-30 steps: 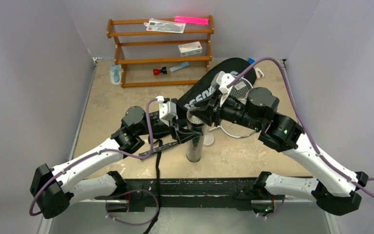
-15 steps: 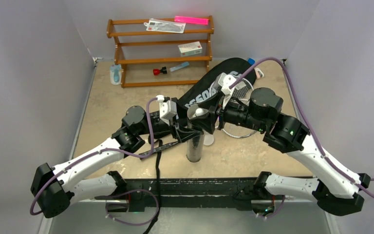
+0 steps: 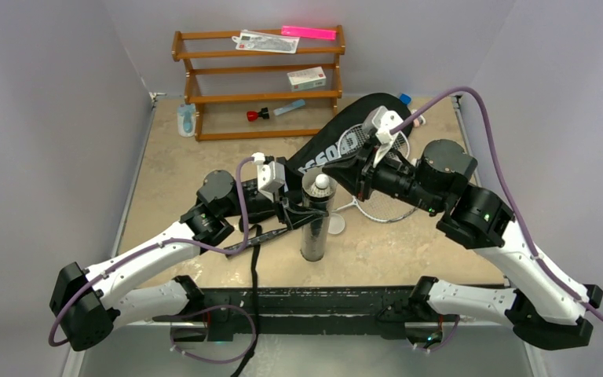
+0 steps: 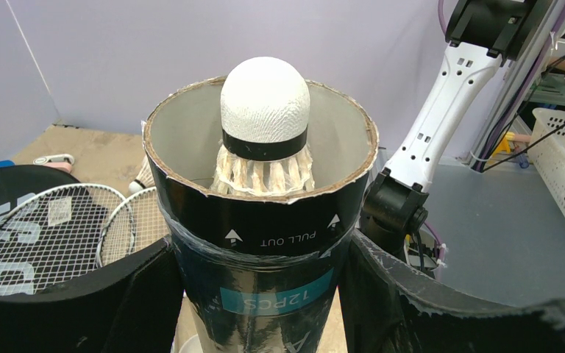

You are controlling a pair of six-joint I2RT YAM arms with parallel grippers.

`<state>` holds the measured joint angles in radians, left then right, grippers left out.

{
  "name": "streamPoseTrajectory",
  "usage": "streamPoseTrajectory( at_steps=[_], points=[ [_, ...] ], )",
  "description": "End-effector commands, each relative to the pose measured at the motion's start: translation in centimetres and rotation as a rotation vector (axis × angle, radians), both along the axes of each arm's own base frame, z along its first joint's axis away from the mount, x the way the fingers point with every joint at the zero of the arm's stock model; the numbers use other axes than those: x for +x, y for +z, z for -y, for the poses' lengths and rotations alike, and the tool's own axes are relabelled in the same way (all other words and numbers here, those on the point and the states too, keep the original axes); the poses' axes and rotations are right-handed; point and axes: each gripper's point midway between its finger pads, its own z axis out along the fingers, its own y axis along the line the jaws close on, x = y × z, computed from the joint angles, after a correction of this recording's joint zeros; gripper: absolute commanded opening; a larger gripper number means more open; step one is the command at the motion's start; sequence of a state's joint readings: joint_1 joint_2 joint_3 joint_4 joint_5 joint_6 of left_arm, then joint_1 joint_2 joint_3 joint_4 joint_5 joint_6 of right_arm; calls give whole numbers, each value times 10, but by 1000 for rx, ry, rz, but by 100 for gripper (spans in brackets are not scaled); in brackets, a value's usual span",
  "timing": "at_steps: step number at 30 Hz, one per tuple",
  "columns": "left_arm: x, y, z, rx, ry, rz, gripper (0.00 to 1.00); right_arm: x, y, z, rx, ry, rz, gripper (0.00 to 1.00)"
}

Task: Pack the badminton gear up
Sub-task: Adjust the shuttlecock in the shuttle tube.

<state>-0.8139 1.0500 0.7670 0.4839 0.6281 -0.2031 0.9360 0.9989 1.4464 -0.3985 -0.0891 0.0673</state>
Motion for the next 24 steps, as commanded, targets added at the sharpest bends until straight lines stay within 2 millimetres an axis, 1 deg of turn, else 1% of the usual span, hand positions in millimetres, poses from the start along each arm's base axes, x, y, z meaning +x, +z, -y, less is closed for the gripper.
streamPoseTrajectory(
  at_steps=[1, 3, 6, 9, 12, 15, 19, 20, 22, 23, 24],
  points=[
    [-2, 13, 1, -21, -14, 9, 52, -2, 23, 5, 45, -11, 32, 9],
    [-2, 13, 1, -19, -14, 9, 52, -3, 15, 2, 19, 6, 17, 5],
    [-2, 12, 1, -18, -14, 9, 52, -3, -7, -5, -35, 28, -28, 0],
    [-1, 11, 3, -15, -17, 5, 52, -1, -31, -9, -79, 25, -83, 0],
    [-1, 12, 3, -15, -19, 5, 52, -2, -44, -11, -94, 37, -108, 0],
    [-1, 11, 3, -11, -15, 1, 52, -3, -39, -10, -78, 38, -98, 0],
    [0, 12, 4, -11, -14, -4, 52, 0, -15, -4, -43, 9, -46, 0],
    [0, 13, 4, -11, -15, -5, 52, 2, -10, -1, -34, -9, -34, 3],
    [1, 14, 3, -13, -6, -6, 52, 6, 3, 6, -9, -50, -7, 18],
    [2, 14, 2, -13, 2, -6, 52, 9, 6, 10, -3, -75, 3, 28],
    [2, 14, 1, -9, 11, -8, 52, 13, 9, 16, 7, -112, 13, 34]
  ],
)
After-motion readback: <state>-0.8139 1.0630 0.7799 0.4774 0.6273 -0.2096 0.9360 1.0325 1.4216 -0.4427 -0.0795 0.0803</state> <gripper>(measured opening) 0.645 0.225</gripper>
